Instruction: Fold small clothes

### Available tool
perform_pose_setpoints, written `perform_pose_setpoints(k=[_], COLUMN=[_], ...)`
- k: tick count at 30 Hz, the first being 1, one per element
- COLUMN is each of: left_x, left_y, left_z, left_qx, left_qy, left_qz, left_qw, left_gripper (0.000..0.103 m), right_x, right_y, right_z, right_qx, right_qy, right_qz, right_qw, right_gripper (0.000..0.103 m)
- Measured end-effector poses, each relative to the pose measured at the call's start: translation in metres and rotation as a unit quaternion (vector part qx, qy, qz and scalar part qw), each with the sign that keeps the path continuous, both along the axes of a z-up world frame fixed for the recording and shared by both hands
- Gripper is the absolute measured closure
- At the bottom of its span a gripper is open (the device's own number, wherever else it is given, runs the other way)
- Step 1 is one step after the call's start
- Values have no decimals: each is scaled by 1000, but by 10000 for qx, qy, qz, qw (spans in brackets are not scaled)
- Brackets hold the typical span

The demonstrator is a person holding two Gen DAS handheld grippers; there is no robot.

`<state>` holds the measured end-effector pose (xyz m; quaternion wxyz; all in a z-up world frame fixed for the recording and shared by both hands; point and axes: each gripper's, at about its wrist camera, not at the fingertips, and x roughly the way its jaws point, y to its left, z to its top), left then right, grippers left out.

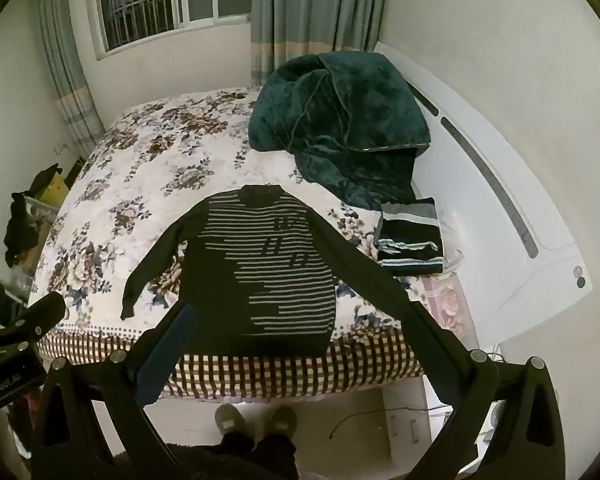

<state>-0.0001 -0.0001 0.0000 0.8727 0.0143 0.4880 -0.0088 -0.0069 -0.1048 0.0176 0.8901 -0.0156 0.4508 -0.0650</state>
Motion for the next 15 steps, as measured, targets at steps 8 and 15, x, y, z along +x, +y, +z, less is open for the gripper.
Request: perform_pose_setpoints(k=[8, 15], left_x=[-2, 5], left_y=[0, -3], left_z=[3, 5], left_qx=[10, -4], left_qy=[-20, -46], left_qz=[-54, -38], left_qw=[10000, 10000], left_gripper=[0, 0], right_x=[-3, 2], right_y=[0, 9], right_z=[3, 11], right_qx=[-67, -27], right_qy=[-20, -43], right_qz=[-5, 23], right_qw=[10000, 10000], right_gripper=[0, 0])
